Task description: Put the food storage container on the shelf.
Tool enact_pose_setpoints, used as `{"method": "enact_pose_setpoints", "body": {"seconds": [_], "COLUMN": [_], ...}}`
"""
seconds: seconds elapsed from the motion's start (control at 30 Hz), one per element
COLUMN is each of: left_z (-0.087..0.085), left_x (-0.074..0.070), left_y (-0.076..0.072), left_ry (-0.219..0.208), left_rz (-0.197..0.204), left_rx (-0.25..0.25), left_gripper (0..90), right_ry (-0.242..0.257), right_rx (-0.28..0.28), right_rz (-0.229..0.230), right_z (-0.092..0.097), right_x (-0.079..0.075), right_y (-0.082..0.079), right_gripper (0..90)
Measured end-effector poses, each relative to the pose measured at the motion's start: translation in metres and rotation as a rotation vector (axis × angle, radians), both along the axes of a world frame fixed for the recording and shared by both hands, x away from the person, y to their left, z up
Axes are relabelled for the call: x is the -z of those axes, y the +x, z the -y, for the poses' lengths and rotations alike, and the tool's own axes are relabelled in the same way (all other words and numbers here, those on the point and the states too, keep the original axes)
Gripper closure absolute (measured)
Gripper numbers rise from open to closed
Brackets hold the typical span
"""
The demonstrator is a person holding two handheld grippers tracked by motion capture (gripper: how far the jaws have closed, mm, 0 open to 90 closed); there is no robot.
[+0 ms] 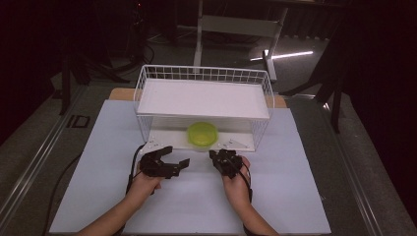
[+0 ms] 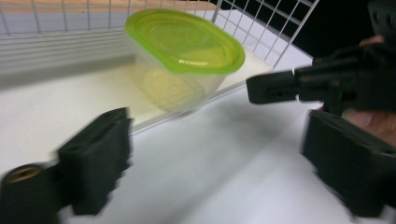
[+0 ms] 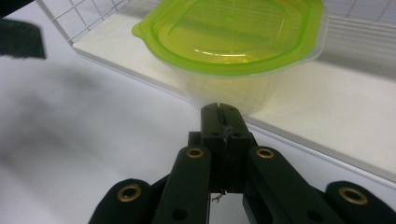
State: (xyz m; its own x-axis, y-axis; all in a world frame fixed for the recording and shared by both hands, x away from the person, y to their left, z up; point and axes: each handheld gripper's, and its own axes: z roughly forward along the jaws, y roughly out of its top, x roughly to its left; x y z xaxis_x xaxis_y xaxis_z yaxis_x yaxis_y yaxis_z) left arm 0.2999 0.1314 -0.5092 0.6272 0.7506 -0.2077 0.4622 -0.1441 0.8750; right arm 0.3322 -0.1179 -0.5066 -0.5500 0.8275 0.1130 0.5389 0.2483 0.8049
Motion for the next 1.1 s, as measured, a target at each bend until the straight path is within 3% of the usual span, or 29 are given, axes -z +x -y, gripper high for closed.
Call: {"method": "enact_pose_setpoints", "body": {"seconds": [0.07,0.1,0.23,0.47,0.57,1.1], "left_z": [0.001,0.002,0.003,-0.001,-0.001,0.001], "left_x": [0.003,0.005,0.011,0.016,0.017,0.021], "left_y": [-0.004,-0.005,-0.008,-0.006,-0.005,-0.005], "left_ry": [0.040,0.041,0.028,-0.005,0.001,0.009], "left_rz": [0.016,0.010,-0.021,-0.044,-0.048,-0.032], "left_rx": [-0.022,-0.019,0.020,-0.004,-0.004,0.009], "left_gripper": [1.0,1.0,1.1,1.1,1.1,1.1], "right_ry": [-0.003,-0.009,-0.028,-0.014,-0.021,-0.033], "right_rx": [0.006,0.008,0.014,0.026,0.030,0.045], "right_rz": [-0.006,-0.008,-0.026,-0.044,-0.039,-0.039], "right_z": [-0.004,-0.005,-0.010,-0.017,-0.021,-0.039], "right_x": [0.002,0.003,0.004,0.006,0.006,0.005], "right_y": [0.005,0.006,0.017,0.028,0.032,0.056], "right_gripper": [90.0,90.0,90.0,90.0,90.0,90.0]}}
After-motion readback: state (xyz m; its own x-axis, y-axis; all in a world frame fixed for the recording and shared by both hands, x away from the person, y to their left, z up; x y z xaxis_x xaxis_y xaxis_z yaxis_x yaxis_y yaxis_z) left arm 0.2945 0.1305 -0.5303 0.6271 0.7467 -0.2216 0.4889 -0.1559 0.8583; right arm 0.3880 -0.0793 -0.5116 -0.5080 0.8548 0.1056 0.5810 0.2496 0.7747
